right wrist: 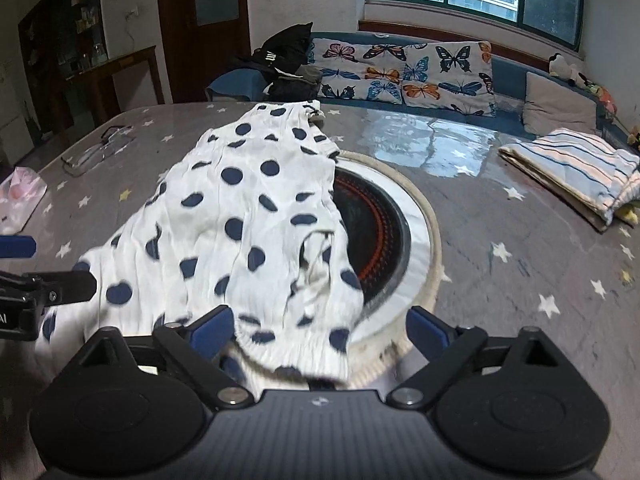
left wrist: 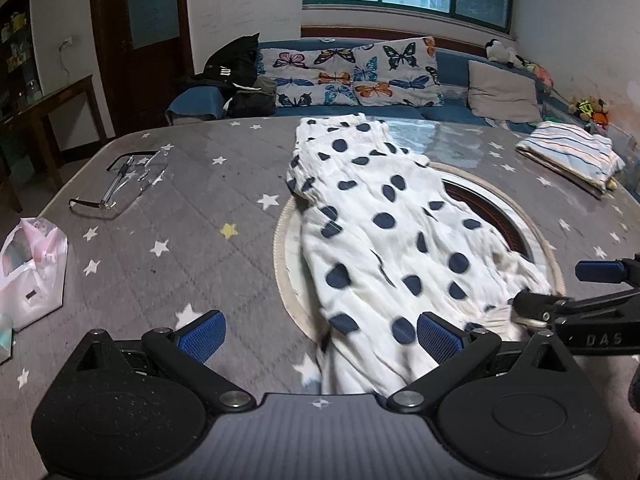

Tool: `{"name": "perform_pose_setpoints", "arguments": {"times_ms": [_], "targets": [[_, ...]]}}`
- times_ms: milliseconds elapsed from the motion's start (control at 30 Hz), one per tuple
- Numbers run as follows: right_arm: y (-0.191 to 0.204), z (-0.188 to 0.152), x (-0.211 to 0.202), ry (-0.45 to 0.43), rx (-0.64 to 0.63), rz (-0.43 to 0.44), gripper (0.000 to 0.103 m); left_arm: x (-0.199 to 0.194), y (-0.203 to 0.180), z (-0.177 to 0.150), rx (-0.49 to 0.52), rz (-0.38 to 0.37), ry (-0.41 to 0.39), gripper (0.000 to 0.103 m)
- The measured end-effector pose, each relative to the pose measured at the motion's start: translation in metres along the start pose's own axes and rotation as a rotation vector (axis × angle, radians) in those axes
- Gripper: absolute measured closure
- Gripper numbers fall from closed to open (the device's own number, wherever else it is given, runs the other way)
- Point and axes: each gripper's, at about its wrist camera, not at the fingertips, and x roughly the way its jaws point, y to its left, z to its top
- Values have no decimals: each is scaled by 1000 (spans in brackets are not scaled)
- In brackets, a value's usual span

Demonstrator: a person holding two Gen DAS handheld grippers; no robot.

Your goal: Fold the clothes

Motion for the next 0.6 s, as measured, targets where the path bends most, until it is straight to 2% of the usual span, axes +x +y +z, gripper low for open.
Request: {"name": "perform_pose_setpoints", "arguments": {"times_ms": [233, 367, 533, 600], "targets": [[-2, 20, 8, -28, 10, 24, 16, 16, 10, 11, -17, -9, 17, 0], [-6, 27, 19, -7, 32, 39, 20, 26, 12, 11, -13, -8, 35, 0], [-9, 28, 41, 40, 30, 1, 36, 35, 13, 11, -11, -22, 51, 4], [-12, 26, 45, 51, 51, 10, 50, 38, 13, 11, -11, -31, 56, 8]]}}
